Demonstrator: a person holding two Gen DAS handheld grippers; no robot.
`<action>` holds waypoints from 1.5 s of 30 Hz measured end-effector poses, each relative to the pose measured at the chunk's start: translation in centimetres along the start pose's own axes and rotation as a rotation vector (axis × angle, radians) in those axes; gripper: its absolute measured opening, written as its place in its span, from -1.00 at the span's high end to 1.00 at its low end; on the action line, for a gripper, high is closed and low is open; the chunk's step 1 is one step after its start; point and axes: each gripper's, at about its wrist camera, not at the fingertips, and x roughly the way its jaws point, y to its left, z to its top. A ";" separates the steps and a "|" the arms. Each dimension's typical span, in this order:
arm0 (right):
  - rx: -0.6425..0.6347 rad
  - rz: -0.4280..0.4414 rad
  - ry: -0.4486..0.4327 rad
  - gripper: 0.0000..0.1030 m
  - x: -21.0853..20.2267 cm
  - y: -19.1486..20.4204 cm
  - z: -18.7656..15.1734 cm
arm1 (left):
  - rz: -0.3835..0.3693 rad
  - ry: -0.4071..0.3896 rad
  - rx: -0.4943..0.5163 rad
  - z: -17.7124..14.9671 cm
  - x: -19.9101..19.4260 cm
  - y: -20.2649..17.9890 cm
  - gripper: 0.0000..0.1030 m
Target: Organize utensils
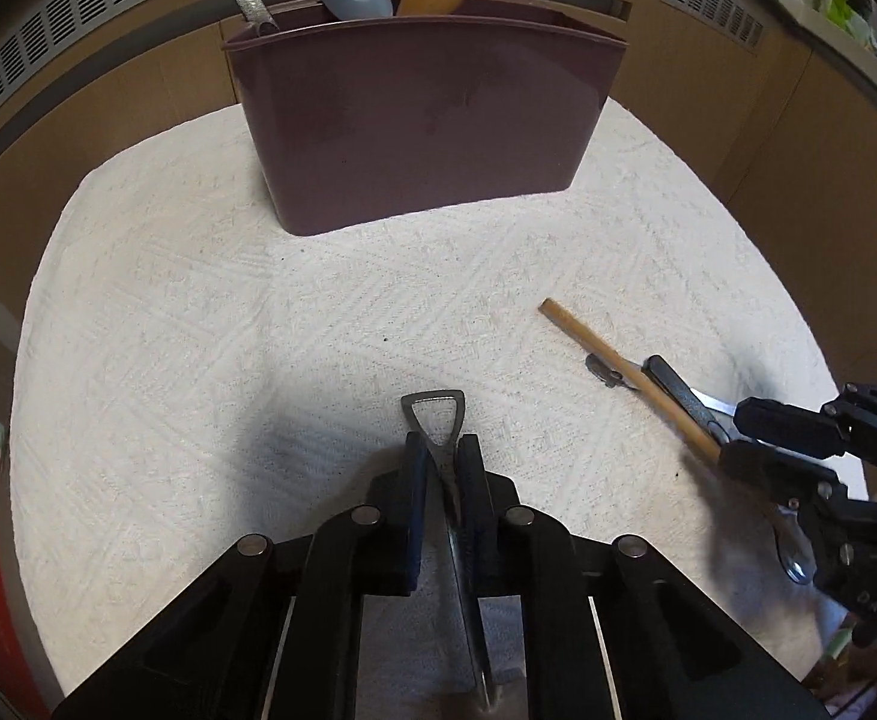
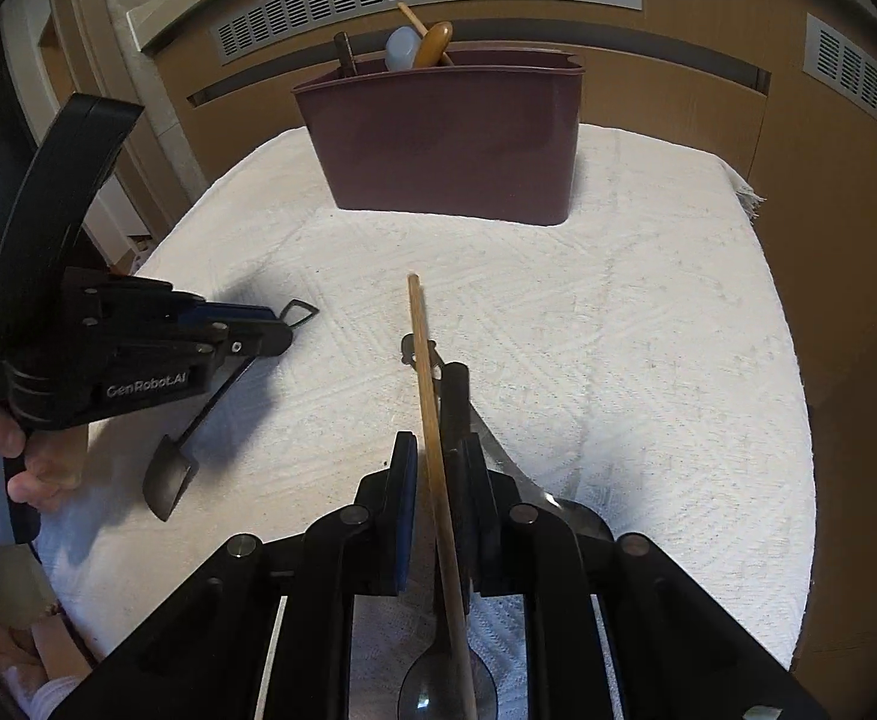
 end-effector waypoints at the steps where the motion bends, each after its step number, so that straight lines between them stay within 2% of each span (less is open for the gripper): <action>1: -0.005 -0.004 -0.011 0.55 -0.2 0.0 0.0 | -0.003 -0.006 -0.010 -0.3 -0.1 0.1 0.81; 6: 0.002 -0.083 -0.023 0.54 0.1 -0.6 0.6 | -0.001 -0.025 -0.024 -1.5 -0.7 0.6 0.81; 9: -0.009 -0.129 -0.001 0.54 1.2 -0.8 1.0 | 0.003 -0.029 -0.018 -1.7 -0.8 0.4 0.81; 13: 0.012 -0.074 0.040 0.54 2.4 -0.7 1.2 | -0.001 -0.031 -0.021 -1.7 -0.6 0.2 0.81; 18: -0.021 -0.100 0.051 0.55 3.1 0.2 1.5 | -0.009 -0.031 -0.027 -1.7 -0.7 0.3 0.80; 19: -0.029 -0.104 0.055 0.58 3.1 0.4 1.5 | -0.008 -0.031 -0.029 -1.9 -0.9 0.4 0.79; 20: -0.046 -0.112 0.059 0.79 3.1 0.6 1.6 | -0.008 -0.030 -0.029 -2.0 -1.0 0.4 0.79; 21: -0.055 -0.109 0.058 0.78 3.0 0.7 1.6 | -0.008 -0.029 -0.030 -2.0 -1.0 0.4 0.78; 30: -0.005 -0.066 -0.078 0.78 -1.5 -0.4 3.3 | -0.009 -0.010 -0.035 -2.1 -1.0 0.5 0.78; 38: 0.011 -0.053 -0.097 0.78 -1.9 -0.5 2.9 | -0.001 0.026 -0.020 -0.5 0.0 0.4 0.79; 41: 0.026 -0.044 -0.099 0.78 -1.9 -0.6 2.7 | -0.009 -0.002 -0.049 -0.5 -0.1 0.7 0.84; 45: 0.037 -0.032 -0.122 0.79 -2.9 -0.6 2.4 | -0.041 -0.131 -0.085 -1.8 -3.2 0.7 0.87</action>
